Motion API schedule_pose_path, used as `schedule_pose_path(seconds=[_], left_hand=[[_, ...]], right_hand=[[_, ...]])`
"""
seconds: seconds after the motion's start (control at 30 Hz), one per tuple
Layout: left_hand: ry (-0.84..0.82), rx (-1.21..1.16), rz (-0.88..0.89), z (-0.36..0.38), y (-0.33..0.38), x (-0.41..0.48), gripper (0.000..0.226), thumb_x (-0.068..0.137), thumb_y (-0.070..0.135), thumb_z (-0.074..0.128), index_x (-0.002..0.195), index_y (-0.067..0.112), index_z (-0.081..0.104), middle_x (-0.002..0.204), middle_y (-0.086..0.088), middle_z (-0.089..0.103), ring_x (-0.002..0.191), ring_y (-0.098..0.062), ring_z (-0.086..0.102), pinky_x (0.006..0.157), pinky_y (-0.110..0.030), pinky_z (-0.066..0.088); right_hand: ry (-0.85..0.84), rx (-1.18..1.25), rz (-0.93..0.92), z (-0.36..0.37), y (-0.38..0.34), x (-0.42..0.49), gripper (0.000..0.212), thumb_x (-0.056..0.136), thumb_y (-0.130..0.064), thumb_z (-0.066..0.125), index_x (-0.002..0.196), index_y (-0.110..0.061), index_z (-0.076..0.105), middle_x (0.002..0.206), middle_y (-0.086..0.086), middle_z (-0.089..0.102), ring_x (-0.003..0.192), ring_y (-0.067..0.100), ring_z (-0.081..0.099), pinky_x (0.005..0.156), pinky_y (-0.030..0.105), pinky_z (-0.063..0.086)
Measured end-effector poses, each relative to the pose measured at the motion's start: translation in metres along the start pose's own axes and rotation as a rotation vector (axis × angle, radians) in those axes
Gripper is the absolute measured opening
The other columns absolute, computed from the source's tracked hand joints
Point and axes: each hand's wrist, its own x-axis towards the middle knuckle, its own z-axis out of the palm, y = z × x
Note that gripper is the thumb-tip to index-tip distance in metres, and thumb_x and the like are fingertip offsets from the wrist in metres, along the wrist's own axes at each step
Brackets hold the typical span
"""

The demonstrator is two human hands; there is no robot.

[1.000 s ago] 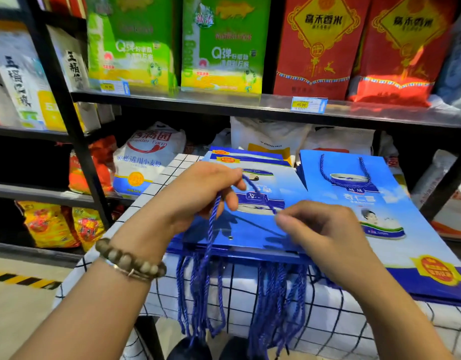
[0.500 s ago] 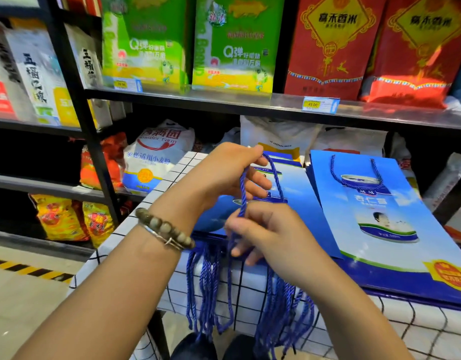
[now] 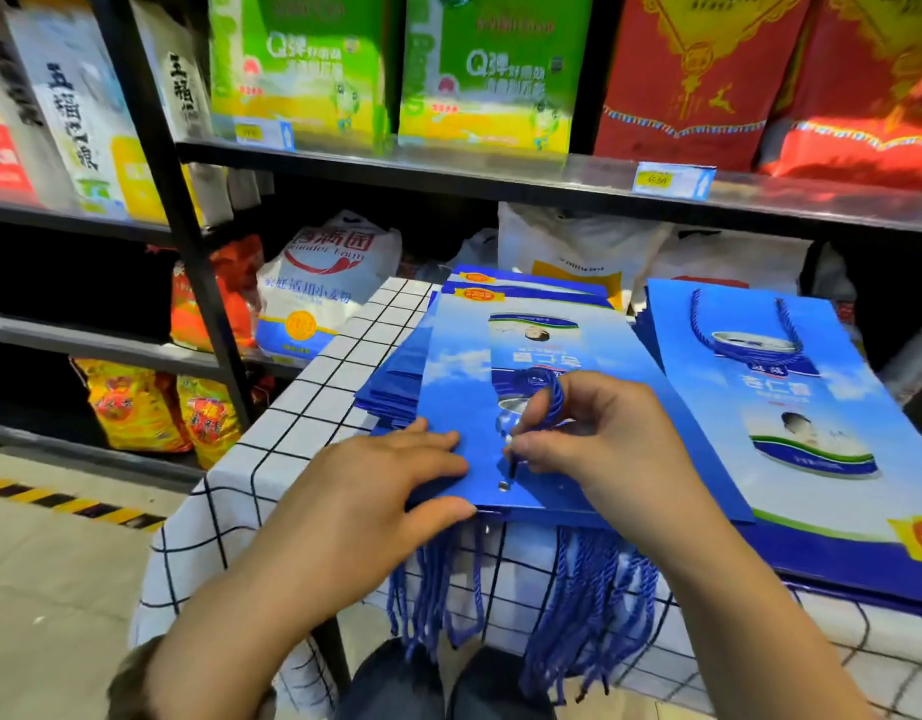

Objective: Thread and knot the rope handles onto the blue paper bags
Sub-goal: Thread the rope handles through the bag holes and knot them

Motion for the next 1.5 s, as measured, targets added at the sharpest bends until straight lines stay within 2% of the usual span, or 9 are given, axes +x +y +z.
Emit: schedule_pose_path(seconds=[0.1,0.17,0.27,0.47,0.63,0.8,1.1,1.3,1.5], left_hand=[[0.016,0.037,0.031,-0.004,0.002,0.003,0.065,0.065,0.068,0.030,0.105,0.034,0.069,0.120,0.020,0.060,0.114,0.011,0.043,0.095,-0.012,0.031],[0.086,0.111,0.121,-0.004,0.002,0.003,0.047,0.074,0.058,0.040,0.092,0.030,0.073,0.104,0.012,0.070,0.101,-0.005,0.063,0.079,-0.026,0.051],[0.109,0.110,0.143,-0.005,0.003,0.003,0.038,0.079,0.051,0.043,0.086,0.030,0.073,0.094,0.011,0.073,0.092,-0.010,0.068,0.065,-0.028,0.057],[0.150,0.098,0.076,-0.007,0.007,0.008,0.043,0.083,0.055,0.033,0.077,0.028,0.067,0.065,0.012,0.068,0.062,-0.017,0.066,0.048,-0.035,0.051],[0.212,0.121,-0.023,-0.006,0.012,0.015,0.047,0.082,0.058,0.027,0.076,0.028,0.063,0.063,0.010,0.065,0.060,-0.017,0.061,0.049,-0.032,0.045],[0.418,0.126,-0.043,-0.005,0.032,0.004,0.032,0.076,0.050,0.047,0.059,0.024,0.057,0.066,0.010,0.064,0.059,-0.016,0.062,0.047,-0.031,0.048],[0.343,0.389,-0.027,0.030,0.045,0.006,0.029,0.079,0.034,0.043,0.060,0.020,0.060,0.056,0.004,0.057,0.052,-0.022,0.056,0.054,-0.032,0.045],[0.313,0.299,0.095,0.024,0.036,0.009,0.020,0.079,0.028,0.042,0.062,0.022,0.051,0.056,0.006,0.052,0.049,-0.018,0.048,0.055,-0.025,0.029],[0.201,0.268,0.189,0.018,0.028,0.009,0.023,0.081,0.027,0.041,0.061,0.019,0.051,0.056,0.005,0.051,0.045,-0.019,0.047,0.048,-0.022,0.035]], right_hand=[[-0.018,-0.011,0.003,0.004,0.004,-0.001,0.024,0.071,0.006,0.068,0.063,-0.014,0.058,0.061,-0.003,0.064,0.070,0.032,0.067,0.067,0.037,0.055],[-0.029,0.005,0.015,0.003,0.007,-0.001,0.022,0.072,0.006,0.068,0.064,-0.012,0.058,0.061,0.004,0.065,0.070,0.035,0.066,0.065,0.039,0.054],[-0.047,-0.007,0.023,0.003,0.006,-0.001,0.020,0.072,0.006,0.068,0.065,-0.011,0.059,0.067,0.016,0.067,0.071,0.038,0.063,0.065,0.041,0.054],[-0.181,-0.398,-0.165,-0.005,0.002,-0.002,0.027,0.080,-0.011,0.064,0.066,-0.033,0.058,0.075,-0.021,0.063,0.071,0.000,0.059,0.064,0.012,0.043],[-0.380,-0.373,-0.101,-0.016,-0.003,-0.002,0.026,0.082,-0.007,0.057,0.090,-0.031,0.061,0.093,-0.013,0.066,0.091,0.002,0.063,0.084,0.027,0.050],[-0.357,-0.433,-0.120,-0.013,0.002,-0.001,0.044,0.082,0.004,0.050,0.087,-0.039,0.056,0.097,-0.016,0.064,0.092,0.003,0.064,0.084,0.035,0.051],[-0.329,-0.463,-0.153,-0.012,-0.001,-0.002,0.041,0.085,-0.002,0.054,0.089,-0.042,0.051,0.079,-0.028,0.059,0.073,0.001,0.061,0.071,0.017,0.046],[-0.294,-0.472,-0.119,-0.014,0.000,-0.007,0.048,0.087,-0.004,0.054,0.092,-0.051,0.043,0.094,-0.016,0.058,0.081,0.006,0.064,0.082,0.034,0.050],[-0.295,-0.473,-0.087,-0.013,0.004,-0.011,0.045,0.088,-0.006,0.053,0.097,-0.050,0.044,0.089,-0.015,0.059,0.083,0.005,0.065,0.083,0.034,0.051]])
